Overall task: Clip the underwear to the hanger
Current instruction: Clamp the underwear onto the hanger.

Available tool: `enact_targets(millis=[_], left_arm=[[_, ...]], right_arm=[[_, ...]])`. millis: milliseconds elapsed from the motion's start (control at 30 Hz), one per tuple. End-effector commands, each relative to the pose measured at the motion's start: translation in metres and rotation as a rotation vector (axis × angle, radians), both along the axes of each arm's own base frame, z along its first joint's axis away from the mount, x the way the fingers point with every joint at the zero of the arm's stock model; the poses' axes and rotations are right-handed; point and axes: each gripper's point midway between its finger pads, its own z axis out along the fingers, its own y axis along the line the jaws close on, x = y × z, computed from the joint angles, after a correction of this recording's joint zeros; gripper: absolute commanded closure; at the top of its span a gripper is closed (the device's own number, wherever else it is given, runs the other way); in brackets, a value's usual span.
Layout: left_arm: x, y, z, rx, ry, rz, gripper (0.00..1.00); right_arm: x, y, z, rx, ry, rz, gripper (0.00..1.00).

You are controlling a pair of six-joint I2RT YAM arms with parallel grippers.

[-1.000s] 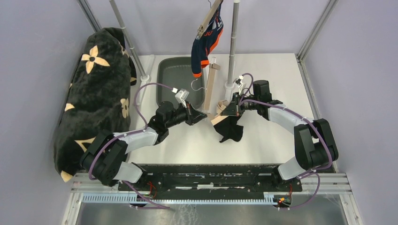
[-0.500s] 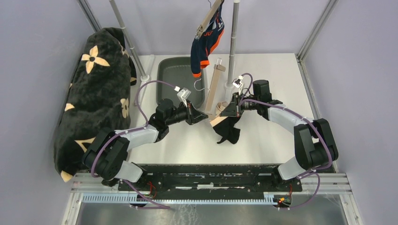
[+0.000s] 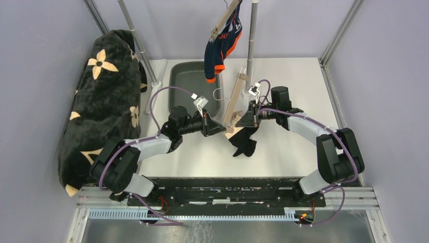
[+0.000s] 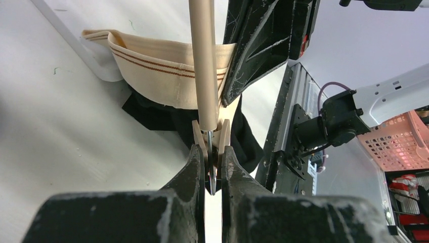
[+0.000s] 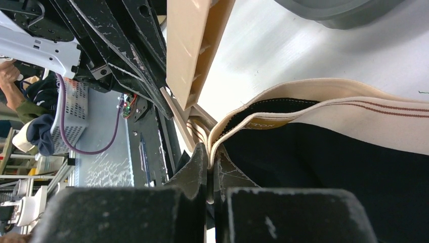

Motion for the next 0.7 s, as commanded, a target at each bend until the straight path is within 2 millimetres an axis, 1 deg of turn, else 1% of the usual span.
enact_targets(millis=[0,367,667], left_arm=[[0.003,-0.009,0.029,-0.054,-0.11,-0.063,0.97],[-0.002,-0.011,0.025,-0.037,-0.087,-0.106,0.97],[-0.003,-0.013,0.017,-0.022,-0.058,-0.127,0.97]], right_arm=[[-0.002,0.007,0.022,0.048,-0.111,0.072,1.0],[-0.006,0.005,0.03,0.025,-0.165,0.082,0.99],[-0.008,0.005,0.037,0.008,-0.191,0.108,0.99]])
